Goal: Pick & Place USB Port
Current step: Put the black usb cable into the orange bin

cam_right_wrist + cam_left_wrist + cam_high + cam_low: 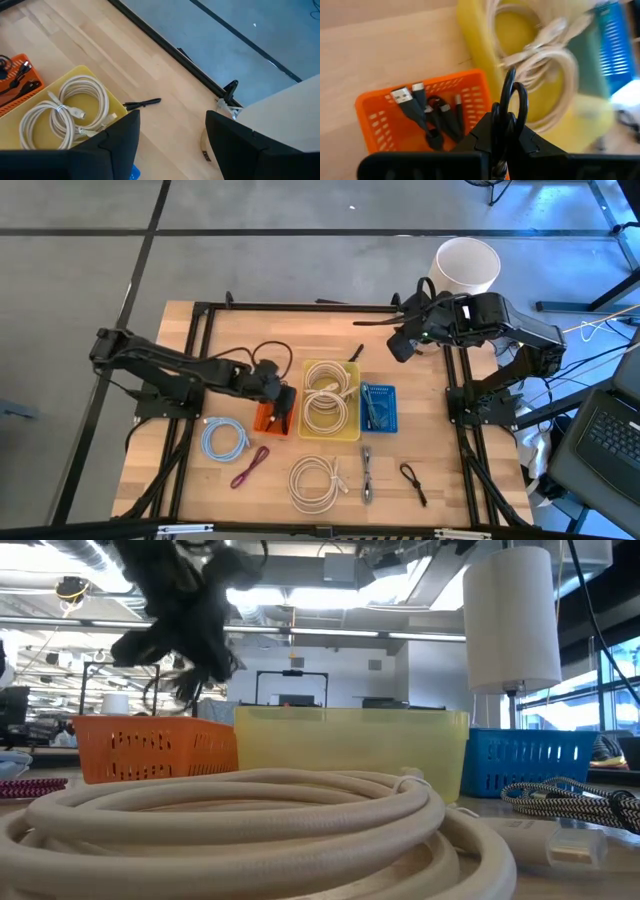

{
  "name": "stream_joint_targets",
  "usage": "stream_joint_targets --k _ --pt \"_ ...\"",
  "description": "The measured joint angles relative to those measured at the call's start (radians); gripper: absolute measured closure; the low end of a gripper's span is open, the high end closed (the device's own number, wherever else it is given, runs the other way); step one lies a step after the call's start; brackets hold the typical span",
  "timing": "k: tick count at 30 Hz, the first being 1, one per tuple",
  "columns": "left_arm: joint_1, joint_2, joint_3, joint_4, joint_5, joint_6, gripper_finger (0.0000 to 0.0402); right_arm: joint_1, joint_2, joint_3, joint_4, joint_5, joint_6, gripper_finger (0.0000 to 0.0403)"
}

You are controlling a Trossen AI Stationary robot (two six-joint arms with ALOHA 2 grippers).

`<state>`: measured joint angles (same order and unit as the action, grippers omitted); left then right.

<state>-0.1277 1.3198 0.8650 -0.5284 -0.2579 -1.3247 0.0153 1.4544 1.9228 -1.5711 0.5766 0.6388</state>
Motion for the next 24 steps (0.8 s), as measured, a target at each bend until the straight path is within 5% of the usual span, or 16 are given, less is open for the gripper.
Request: stream_joint_targets --k 24 --pt "0.008 0.255 -0.056 0.124 0.041 -0.033 0.0385 0.0 0.0 0.0 0.0 0.0 -0.001 0.0173"
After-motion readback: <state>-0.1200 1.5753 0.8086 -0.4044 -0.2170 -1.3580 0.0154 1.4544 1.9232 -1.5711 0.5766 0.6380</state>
